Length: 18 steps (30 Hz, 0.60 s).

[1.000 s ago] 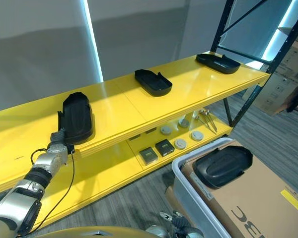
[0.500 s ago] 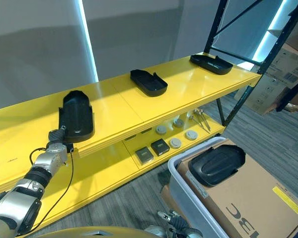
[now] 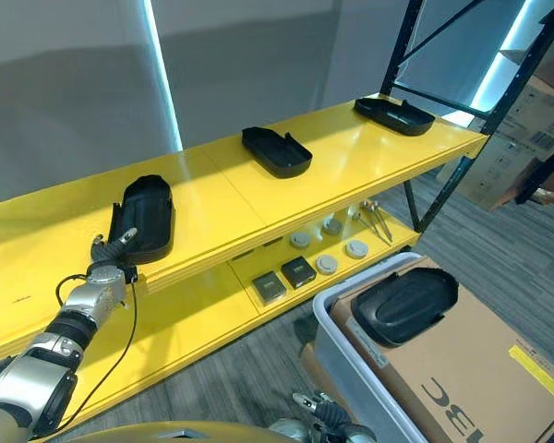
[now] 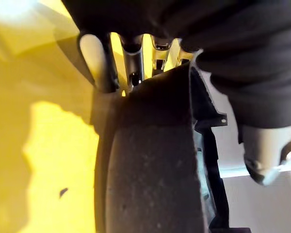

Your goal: Move parts from the plastic box to the shelf.

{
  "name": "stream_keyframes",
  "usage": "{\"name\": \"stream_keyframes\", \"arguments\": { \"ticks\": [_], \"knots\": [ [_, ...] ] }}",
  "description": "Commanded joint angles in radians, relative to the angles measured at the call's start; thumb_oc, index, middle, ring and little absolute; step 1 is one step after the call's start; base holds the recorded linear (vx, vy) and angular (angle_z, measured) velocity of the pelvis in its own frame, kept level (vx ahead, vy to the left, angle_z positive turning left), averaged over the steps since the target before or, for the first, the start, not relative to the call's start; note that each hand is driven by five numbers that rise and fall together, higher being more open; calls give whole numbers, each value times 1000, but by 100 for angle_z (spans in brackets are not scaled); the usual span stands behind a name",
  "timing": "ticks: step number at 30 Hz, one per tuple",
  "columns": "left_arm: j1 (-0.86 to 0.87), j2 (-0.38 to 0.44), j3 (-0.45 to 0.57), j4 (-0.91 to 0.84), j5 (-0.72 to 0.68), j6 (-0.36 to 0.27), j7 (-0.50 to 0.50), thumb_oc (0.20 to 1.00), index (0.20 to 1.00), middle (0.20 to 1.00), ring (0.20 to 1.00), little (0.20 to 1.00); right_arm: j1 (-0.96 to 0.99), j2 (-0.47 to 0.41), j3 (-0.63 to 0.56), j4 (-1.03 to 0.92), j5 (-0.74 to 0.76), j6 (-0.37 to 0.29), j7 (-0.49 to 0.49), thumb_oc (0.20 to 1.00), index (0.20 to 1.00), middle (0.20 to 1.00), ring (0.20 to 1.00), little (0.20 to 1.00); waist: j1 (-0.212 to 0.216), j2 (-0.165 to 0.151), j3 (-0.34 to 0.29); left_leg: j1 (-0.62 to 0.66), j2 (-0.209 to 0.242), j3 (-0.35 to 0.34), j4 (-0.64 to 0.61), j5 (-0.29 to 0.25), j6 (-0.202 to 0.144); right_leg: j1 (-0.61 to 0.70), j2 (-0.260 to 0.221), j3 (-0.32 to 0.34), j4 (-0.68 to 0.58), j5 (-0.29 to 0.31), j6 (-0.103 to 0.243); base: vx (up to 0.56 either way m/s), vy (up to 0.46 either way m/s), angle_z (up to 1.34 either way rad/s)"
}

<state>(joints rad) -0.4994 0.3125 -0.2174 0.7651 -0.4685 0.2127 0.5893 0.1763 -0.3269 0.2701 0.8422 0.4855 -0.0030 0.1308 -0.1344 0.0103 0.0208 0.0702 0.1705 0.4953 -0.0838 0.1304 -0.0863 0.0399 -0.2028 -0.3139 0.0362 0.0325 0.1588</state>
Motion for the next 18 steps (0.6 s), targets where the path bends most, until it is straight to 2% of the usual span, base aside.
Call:
{"name": "stream_keyframes", "arguments": {
  "ticks": [1,4,6,8,9,18],
  "knots": [
    [-142,-48,-90,1,-66,-107,57,1000,1000,1000,1000,1000,-101,-36,-2,-120,119,-65,1,1000,1000,1000,1000,1000,-13,-69,212,-175,74,-192,323,-147,18,-263,-143,175,316,13,58,61,49,-1],
    [-140,-52,-99,-9,-74,-98,73,1000,1000,1000,1000,1000,-89,-16,17,-183,94,-37,-22,1000,1000,1000,1000,1000,-9,-79,195,-140,66,-176,305,-157,25,-209,-148,167,237,48,75,77,-25,12],
    [-157,-60,-101,-4,-85,-91,75,1000,1000,1000,1000,1000,-95,-11,29,-185,69,-28,-23,1000,1000,1000,1000,1000,2,-84,183,-128,84,-161,284,-147,17,-174,-138,137,188,46,83,37,-133,3],
    [-157,-60,-101,-4,-85,-91,75,1000,1000,1000,1000,1000,-95,-11,29,-185,69,-28,-23,1000,1000,1000,1000,1000,2,-84,183,-127,84,-161,284,-147,17,-173,-138,137,188,46,83,36,-81,3],
    [-159,-72,-97,3,-90,-89,61,1000,1000,1000,1000,1000,-95,-6,37,-171,78,-28,-28,1000,1000,1000,1000,1000,10,-85,167,-111,101,-148,257,-131,5,-140,-124,117,151,34,88,59,-96,5],
    [-136,-90,-87,22,-103,-92,32,1000,1000,1000,1000,1000,-66,-11,26,-178,73,-6,-16,1000,1000,1000,1000,1000,3,-83,131,-77,116,-118,204,-105,-15,-91,-105,104,96,22,87,66,-42,-2]
  ]
}}
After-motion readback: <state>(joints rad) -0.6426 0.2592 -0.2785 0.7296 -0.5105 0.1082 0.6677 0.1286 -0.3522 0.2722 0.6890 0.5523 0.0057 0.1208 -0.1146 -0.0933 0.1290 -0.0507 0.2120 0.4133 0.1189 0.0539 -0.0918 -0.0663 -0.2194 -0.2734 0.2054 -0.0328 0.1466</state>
